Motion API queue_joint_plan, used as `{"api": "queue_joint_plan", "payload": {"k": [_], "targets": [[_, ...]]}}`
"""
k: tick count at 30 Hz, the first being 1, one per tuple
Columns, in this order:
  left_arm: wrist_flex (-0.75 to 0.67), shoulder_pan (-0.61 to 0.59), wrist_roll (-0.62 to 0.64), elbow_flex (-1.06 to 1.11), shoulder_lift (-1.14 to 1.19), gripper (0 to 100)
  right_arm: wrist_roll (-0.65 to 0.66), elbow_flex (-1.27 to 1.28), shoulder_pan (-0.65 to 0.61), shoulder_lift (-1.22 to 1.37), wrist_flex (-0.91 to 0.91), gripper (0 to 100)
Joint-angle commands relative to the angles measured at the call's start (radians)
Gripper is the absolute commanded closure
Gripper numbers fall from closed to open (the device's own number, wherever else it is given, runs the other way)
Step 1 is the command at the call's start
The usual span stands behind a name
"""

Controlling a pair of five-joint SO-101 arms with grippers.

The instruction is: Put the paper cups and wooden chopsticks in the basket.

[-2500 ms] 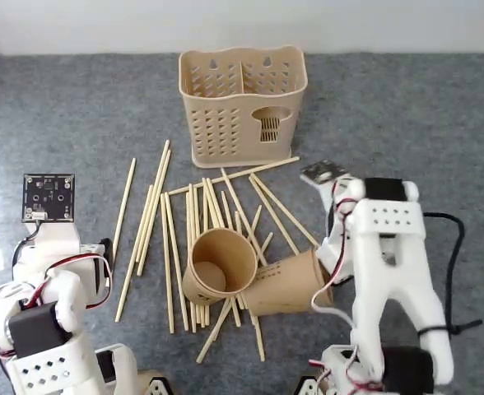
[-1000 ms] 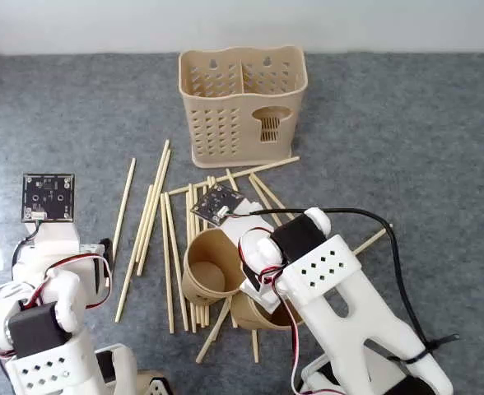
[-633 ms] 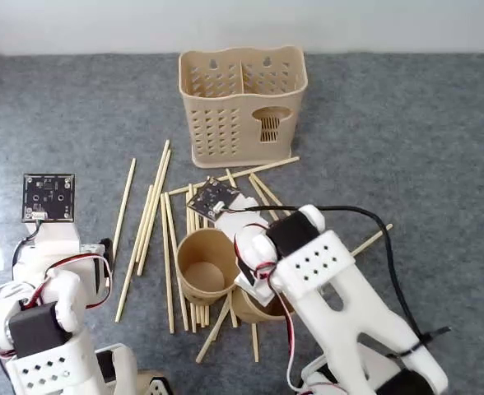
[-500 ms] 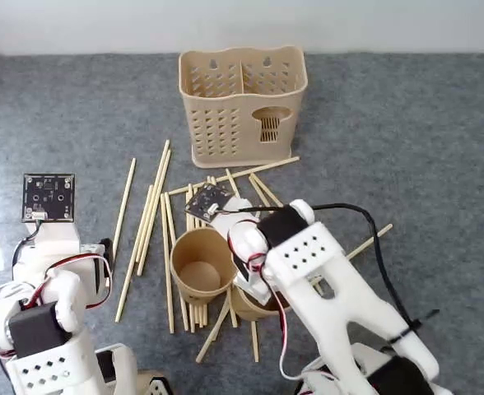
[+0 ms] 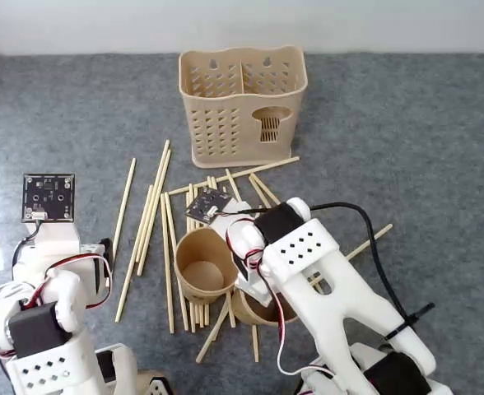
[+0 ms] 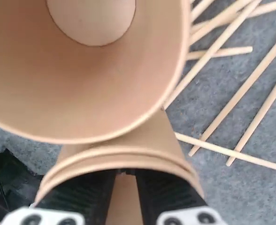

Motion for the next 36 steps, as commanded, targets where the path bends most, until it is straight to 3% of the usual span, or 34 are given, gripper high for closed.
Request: {"api": "queue_joint_plan", "payload": {"k": [1,14,21,36], "targets": [[-0.023,0.0,-0.008,-0.007,0.003,79,0.066,-0.086,0.054,-0.041,0.045,99.0],[-0.023,0.0,-0.008,-0.005,0.003,79,0.109,-0.146,0.082,-0.305,0.13,98.7],[-0.018,0.0,-0.008,-0.005,0.003,79,0.11,-0.117,0.084,-0.306,0.122,80.1],[-0.018,0.0,-0.008,-0.002,0.003,79,0.147,0.087,0.163,-0.305,-0.105,78.3]]}}
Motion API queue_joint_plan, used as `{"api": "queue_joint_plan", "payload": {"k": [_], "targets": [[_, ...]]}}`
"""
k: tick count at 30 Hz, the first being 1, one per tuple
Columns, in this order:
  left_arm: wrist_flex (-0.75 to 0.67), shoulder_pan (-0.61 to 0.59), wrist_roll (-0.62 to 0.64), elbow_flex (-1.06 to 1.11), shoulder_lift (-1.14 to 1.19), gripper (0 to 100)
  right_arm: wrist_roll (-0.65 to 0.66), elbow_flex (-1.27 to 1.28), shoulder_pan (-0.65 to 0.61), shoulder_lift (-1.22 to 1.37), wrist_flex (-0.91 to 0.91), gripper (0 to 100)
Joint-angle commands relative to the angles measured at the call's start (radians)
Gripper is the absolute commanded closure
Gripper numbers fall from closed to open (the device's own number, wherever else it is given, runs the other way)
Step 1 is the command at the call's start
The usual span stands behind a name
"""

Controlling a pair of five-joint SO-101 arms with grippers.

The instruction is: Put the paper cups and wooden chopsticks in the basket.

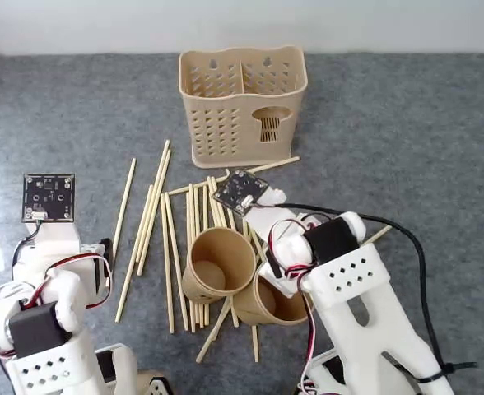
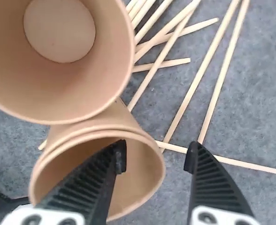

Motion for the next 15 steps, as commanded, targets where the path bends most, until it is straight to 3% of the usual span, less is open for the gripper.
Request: {"api": "queue_joint_plan", "payload": {"k": [1,5,12,15], "targets": [[-0.021,0.0,-0.008,0.004,0.003,79,0.043,0.018,0.016,-0.03,-0.048,78.3],[-0.023,0.0,-0.009,0.022,0.003,79,0.044,0.043,0.016,-0.03,-0.053,79.0],[-0.023,0.0,-0.009,0.019,0.003,79,0.046,0.037,0.018,-0.03,-0.053,99.0],[-0.023,0.0,-0.009,0.019,0.003,79,0.044,0.011,0.035,-0.031,-0.022,99.0]]}}
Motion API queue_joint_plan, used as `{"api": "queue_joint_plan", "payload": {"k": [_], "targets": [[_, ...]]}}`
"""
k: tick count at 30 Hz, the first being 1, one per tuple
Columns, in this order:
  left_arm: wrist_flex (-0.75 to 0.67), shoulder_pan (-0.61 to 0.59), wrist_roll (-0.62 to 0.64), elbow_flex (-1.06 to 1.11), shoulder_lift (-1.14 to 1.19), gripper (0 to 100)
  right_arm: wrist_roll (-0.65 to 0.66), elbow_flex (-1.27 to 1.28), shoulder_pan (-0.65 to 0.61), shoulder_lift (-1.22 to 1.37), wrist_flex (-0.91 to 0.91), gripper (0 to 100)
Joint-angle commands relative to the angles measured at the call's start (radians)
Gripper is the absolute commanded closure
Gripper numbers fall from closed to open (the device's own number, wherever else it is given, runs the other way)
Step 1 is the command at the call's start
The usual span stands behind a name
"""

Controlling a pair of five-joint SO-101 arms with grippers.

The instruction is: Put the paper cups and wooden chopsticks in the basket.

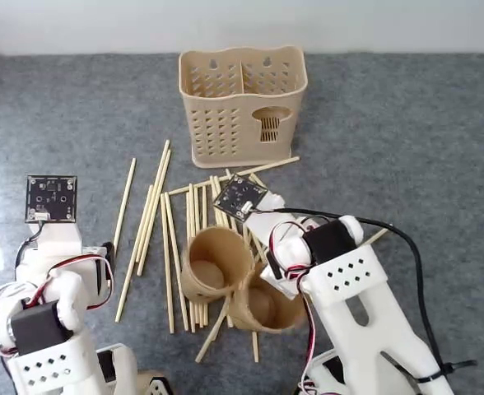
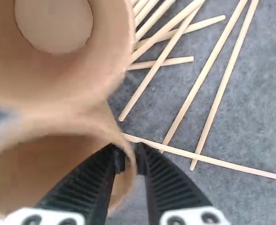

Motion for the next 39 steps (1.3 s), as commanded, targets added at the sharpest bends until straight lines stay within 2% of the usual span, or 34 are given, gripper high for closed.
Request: {"api": "queue_joint_plan", "payload": {"k": [1,6,12,19,27,33,39], "targets": [[-0.023,0.0,-0.009,-0.01,0.003,79,0.008,-0.064,0.035,-0.031,0.035,99.1],[-0.023,0.0,-0.009,-0.01,0.003,79,0.011,-0.239,0.107,-0.031,0.173,99.1],[-0.023,0.0,-0.009,-0.01,0.003,79,0.009,-0.408,0.11,-0.031,0.315,99.1],[-0.023,0.0,-0.009,-0.01,0.003,79,-0.006,-0.551,0.114,-0.031,0.328,99.1],[-0.023,0.0,-0.009,-0.01,0.003,79,-0.118,-0.753,0.107,-0.031,0.328,99.1],[-0.023,0.002,-0.009,-0.008,0.003,79,-0.19,-0.827,0.022,-0.031,0.326,99.1],[-0.023,0.002,-0.009,-0.007,0.003,79,-0.261,-0.83,-0.116,0.005,0.326,99.1]]}}
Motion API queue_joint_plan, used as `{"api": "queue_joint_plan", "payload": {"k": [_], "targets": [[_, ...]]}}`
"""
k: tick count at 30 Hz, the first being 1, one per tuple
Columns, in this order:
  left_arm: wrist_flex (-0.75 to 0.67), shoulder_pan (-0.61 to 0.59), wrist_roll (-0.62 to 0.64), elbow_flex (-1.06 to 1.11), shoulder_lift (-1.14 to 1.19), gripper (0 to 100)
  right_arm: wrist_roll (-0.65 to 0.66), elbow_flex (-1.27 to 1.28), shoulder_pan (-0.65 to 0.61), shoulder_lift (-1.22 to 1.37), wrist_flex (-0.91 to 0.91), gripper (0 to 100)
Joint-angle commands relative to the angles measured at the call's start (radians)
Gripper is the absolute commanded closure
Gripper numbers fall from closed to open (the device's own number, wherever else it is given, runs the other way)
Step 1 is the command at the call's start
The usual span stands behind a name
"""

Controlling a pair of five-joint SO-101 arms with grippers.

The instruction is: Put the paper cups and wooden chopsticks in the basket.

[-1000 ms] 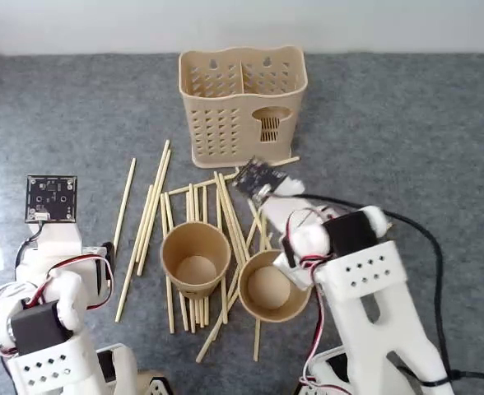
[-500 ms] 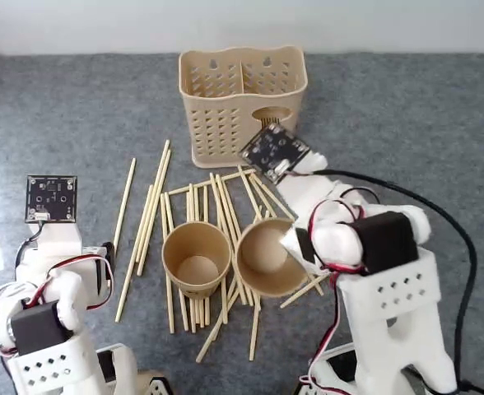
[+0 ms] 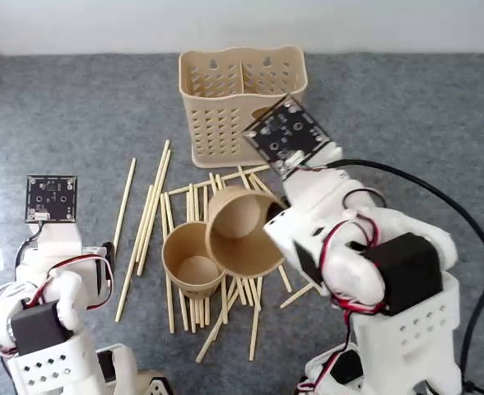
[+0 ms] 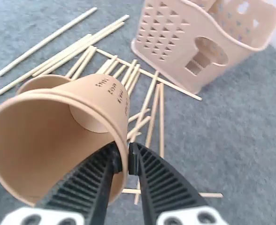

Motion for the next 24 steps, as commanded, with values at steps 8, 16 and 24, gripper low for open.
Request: {"api": "queue_joint_plan", "payload": {"k": [8,16,24], "targets": [[-0.023,0.002,-0.009,-0.005,0.003,79,-0.077,-0.046,-0.114,0.127,0.039,99.1],[-0.025,0.002,-0.009,-0.007,0.003,79,-0.094,-0.043,-0.15,0.229,0.039,99.1],[-0.023,-0.002,-0.009,-0.005,0.003,79,-0.106,-0.043,-0.18,0.375,0.041,99.1]]}}
